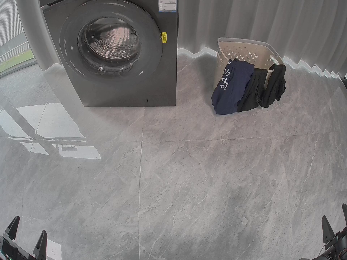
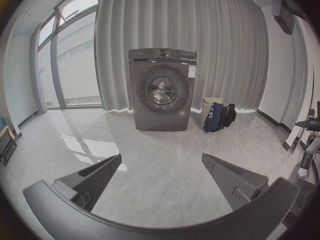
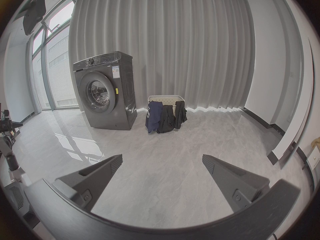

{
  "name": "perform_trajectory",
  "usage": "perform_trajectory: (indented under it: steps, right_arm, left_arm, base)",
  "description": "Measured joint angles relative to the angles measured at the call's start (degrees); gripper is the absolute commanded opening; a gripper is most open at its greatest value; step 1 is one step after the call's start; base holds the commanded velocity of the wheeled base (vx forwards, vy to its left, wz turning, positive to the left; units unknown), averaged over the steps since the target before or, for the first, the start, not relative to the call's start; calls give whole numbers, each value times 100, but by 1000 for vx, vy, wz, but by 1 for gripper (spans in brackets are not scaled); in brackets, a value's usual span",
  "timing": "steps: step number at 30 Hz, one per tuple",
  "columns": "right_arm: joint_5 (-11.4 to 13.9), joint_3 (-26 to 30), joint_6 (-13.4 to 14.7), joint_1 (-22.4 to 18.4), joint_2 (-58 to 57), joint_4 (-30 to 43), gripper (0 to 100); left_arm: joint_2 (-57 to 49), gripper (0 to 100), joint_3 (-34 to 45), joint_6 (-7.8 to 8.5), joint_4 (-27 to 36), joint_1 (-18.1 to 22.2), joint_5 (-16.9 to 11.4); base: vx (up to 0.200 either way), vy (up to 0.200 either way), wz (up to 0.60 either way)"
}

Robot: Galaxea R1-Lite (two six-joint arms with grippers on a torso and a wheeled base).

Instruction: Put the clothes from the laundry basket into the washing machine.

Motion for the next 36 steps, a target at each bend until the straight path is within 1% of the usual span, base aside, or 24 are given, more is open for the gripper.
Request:
perform_trajectory:
  steps: [5,8,19,24,30,36]
  right_arm:
    - [-2,0,-11,1,0,-2,100]
    - [-2,0,-11,1,0,-2,100]
    - [-2,0,9,-2,0,5,100]
    - [30,0,6,-7,0,5,100]
    - [30,0,6,-7,0,5,100]
    - [35,0,6,0,0,2,100]
  left_arm:
    - [0,100,0,-2,-5,0,-6]
    - [0,100,0,-32,-6,-2,-5]
    - [0,100,0,-43,-13,-6,-16]
    - [0,100,0,-10,-9,-6,-13]
    - [0,100,0,-60,-18,-6,-16]
    - [0,100,0,-84,-16,-6,-13]
  base:
    - [0,0,0]
    - [0,0,0]
    - [200,0,0]
    - [200,0,0]
    - [200,0,0]
    - [0,0,0]
